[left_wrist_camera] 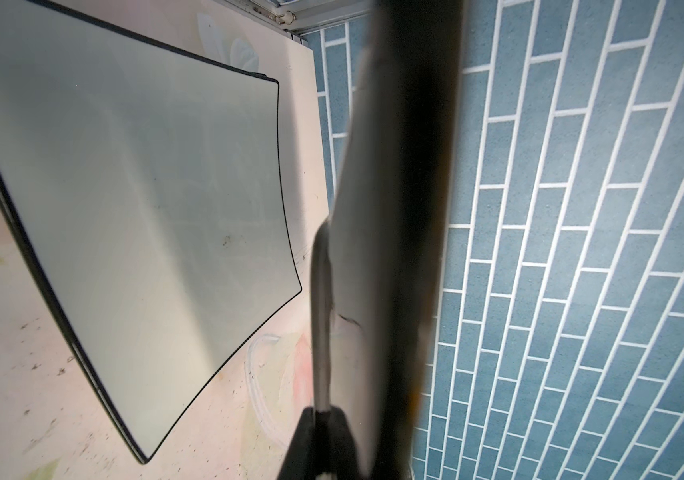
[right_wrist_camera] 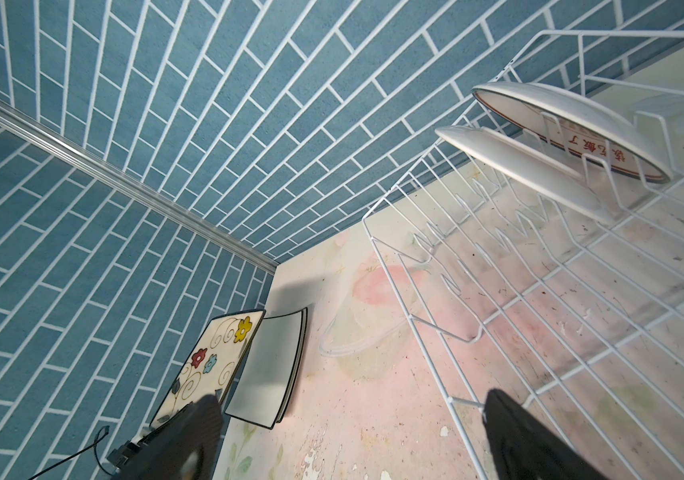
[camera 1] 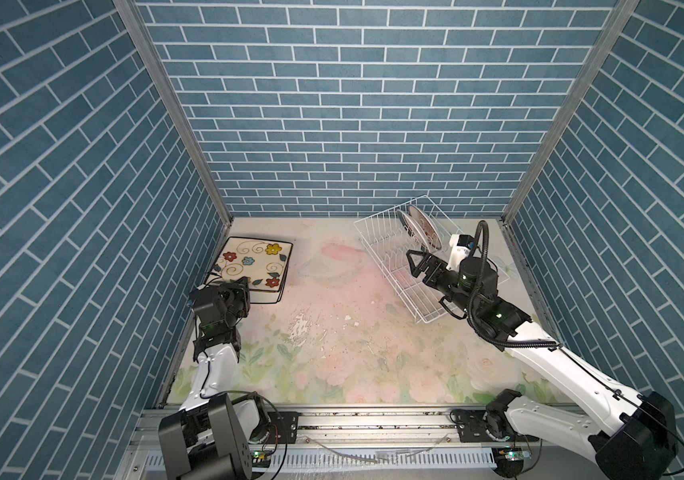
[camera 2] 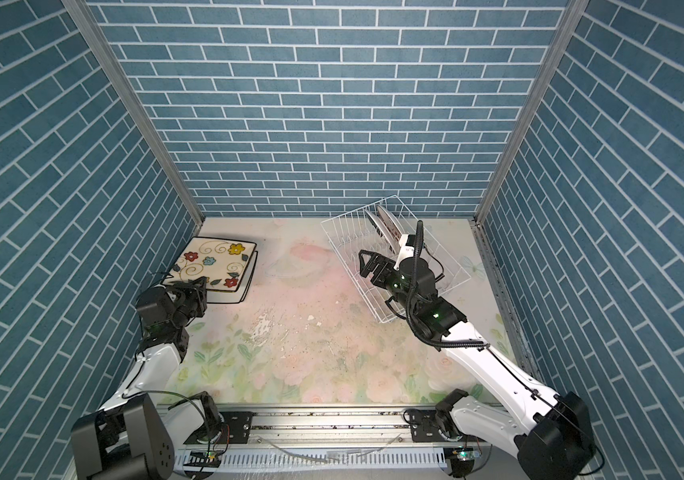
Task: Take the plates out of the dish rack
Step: 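Lower the flowered plate onto the white plate stack with the left gripper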
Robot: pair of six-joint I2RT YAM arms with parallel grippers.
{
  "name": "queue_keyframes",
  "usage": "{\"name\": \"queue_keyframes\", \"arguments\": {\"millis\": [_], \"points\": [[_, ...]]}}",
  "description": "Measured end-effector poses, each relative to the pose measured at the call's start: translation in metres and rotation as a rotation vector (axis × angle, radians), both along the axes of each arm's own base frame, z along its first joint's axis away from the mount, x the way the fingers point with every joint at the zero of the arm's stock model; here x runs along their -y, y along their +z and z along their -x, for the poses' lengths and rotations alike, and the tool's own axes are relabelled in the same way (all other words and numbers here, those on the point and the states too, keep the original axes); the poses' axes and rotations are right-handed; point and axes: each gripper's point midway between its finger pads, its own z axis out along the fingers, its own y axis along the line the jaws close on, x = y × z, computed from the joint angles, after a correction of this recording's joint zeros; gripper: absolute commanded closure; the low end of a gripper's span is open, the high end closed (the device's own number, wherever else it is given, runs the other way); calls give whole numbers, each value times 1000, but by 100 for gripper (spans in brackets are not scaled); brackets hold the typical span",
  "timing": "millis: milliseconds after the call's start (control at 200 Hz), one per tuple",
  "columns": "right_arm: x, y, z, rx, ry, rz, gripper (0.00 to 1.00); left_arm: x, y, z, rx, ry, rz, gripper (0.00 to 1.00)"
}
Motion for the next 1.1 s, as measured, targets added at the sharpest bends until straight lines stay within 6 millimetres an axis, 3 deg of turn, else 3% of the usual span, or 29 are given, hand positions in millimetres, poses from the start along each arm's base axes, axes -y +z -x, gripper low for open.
{"name": "queue_keyframes", "arguments": {"millis": [360,625,1100], "points": [[-2,-10,-4,-20,5,18,1,-25,-26,1,-24,38,19,100],[-2,-13,-6,-28,3,24,1,-27,-48,-11,-40,16,45,100],[-1,-24,-10,-59,-5,46,1,-31,-64,-20,-39,8,43,100]]}}
